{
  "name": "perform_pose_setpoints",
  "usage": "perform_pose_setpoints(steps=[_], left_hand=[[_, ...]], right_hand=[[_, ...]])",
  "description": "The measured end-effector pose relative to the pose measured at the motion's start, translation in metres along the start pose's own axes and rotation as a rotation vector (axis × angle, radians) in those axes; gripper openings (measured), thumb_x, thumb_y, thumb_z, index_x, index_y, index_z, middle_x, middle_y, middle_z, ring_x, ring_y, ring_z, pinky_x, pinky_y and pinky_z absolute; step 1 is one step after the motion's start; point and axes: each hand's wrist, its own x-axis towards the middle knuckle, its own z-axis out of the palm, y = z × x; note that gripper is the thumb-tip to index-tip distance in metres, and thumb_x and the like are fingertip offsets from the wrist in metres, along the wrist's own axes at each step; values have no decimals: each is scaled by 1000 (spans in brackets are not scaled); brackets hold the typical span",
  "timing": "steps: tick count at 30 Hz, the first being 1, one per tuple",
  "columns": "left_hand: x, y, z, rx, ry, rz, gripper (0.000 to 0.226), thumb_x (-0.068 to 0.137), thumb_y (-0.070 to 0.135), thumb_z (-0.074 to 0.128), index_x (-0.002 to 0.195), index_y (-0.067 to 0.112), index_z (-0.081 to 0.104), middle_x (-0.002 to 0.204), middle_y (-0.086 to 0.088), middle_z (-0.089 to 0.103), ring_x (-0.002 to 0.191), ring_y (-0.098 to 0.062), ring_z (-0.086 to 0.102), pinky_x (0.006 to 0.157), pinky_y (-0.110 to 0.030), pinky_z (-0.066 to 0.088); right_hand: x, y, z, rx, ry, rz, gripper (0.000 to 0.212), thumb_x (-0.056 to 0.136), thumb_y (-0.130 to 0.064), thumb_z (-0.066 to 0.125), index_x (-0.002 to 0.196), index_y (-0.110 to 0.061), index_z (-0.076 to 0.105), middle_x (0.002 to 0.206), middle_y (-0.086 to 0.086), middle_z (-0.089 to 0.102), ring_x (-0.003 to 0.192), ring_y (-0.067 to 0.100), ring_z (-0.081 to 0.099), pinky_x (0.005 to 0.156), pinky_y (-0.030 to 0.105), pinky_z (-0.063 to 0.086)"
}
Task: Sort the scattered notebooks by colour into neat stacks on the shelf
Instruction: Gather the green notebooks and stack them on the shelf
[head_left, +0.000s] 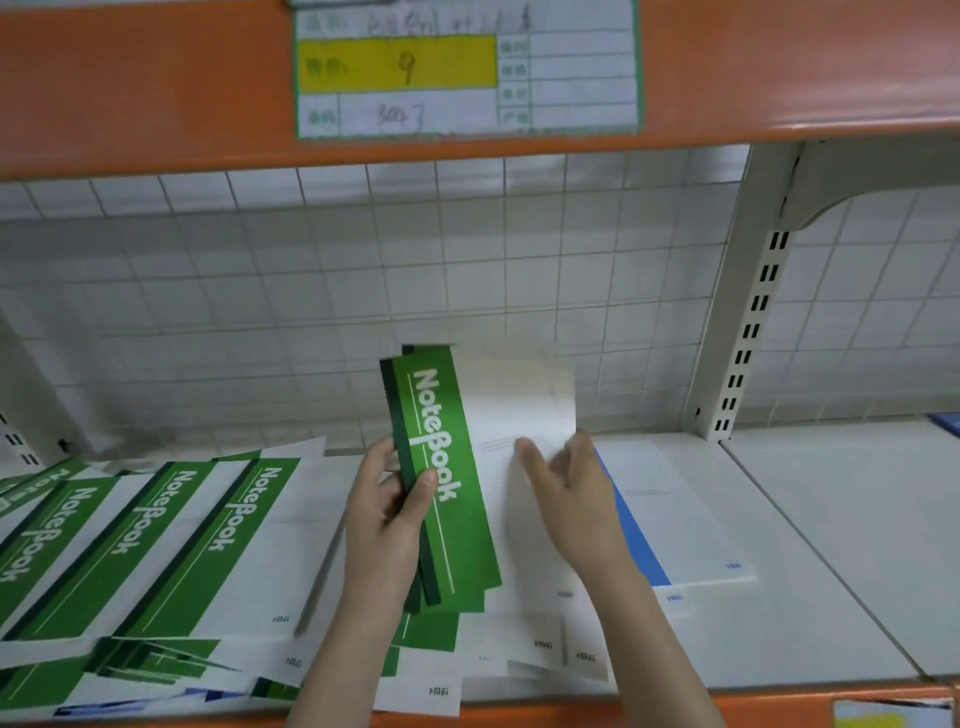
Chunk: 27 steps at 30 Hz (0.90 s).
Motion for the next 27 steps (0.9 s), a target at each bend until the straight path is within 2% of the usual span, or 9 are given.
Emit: perform_pose_setpoints(steps=[3, 6, 9, 12, 15, 18, 21, 24, 27], left_hand=[[6, 17, -1, -91, 36, 111, 23, 85, 22, 59, 106, 29, 59, 98, 2, 73, 84, -13, 70, 63, -24, 55], [10, 28, -7, -95, 60, 151, 12, 82, 31, 61, 94, 32, 63, 86, 10, 69, 76, -5, 65, 62, -22, 52], [10, 28, -11, -83, 87, 123, 7, 78, 41, 70, 78, 36, 66, 75, 12, 67, 66, -3, 63, 56, -22, 51], [5, 25, -9, -29, 45, 98, 20, 68, 50, 71, 84, 37, 69, 80, 9, 71, 72, -4, 67, 56, -18, 52], [3, 17, -8, -15, 75, -2, 39, 60, 58, 79, 86, 31, 69, 81, 11, 72, 74, -2, 68, 63, -21, 51], [3, 8, -9, 28, 93, -79, 57, 48, 59, 75, 93, 25, 66, 84, 13, 73, 76, 0, 67, 69, -26, 47], [4, 5, -9, 50, 96, -83, 53, 48, 54, 76, 92, 27, 65, 84, 17, 73, 76, 2, 67, 63, -18, 50], [7, 7, -9, 33, 87, -50, 43, 54, 46, 77, 91, 29, 65, 86, 19, 73, 78, 3, 67, 59, -8, 49], [6, 9, -8, 52, 66, -44, 43, 54, 49, 76, 92, 31, 65, 89, 19, 72, 80, 3, 67, 61, -12, 51]], right_hand=[[-4, -14, 1, 298, -18, -89, 29, 93, -29, 56, 70, -34, 39, 57, -18, 42, 53, 0, 37, 51, 10, 33], [-10, -26, 6, 447, -51, -141, 29, 95, -29, 54, 71, -45, 57, 60, -25, 52, 57, -8, 47, 54, 5, 39], [-16, -24, 14, 554, -79, -2, 10, 77, -58, 51, 73, -65, 58, 77, -40, 56, 74, -26, 50, 63, 8, 42], [-22, -17, 20, 493, -75, 41, 31, 60, -75, 40, 86, -61, 49, 79, -58, 42, 74, -43, 34, 66, 1, 31], [-23, -8, 26, 478, -69, 68, 41, 63, -74, 32, 99, -56, 39, 88, -53, 36, 76, -42, 31, 71, 1, 27], [-24, -4, 28, 484, -77, 64, 19, 83, -61, 32, 98, -54, 41, 86, -54, 37, 78, -43, 32, 64, -8, 30], [-24, 2, 31, 469, -54, -50, 44, 94, -47, 30, 97, -9, 51, 95, -49, 45, 93, -35, 31, 66, 9, 40], [-22, 4, 32, 391, -21, -126, 40, 88, -52, 30, 108, -29, 55, 96, -39, 58, 94, -21, 51, 65, 0, 38], [-19, 11, 26, 330, -20, -156, 39, 89, -49, 35, 116, -28, 53, 96, -29, 62, 91, -12, 56, 72, 3, 42]])
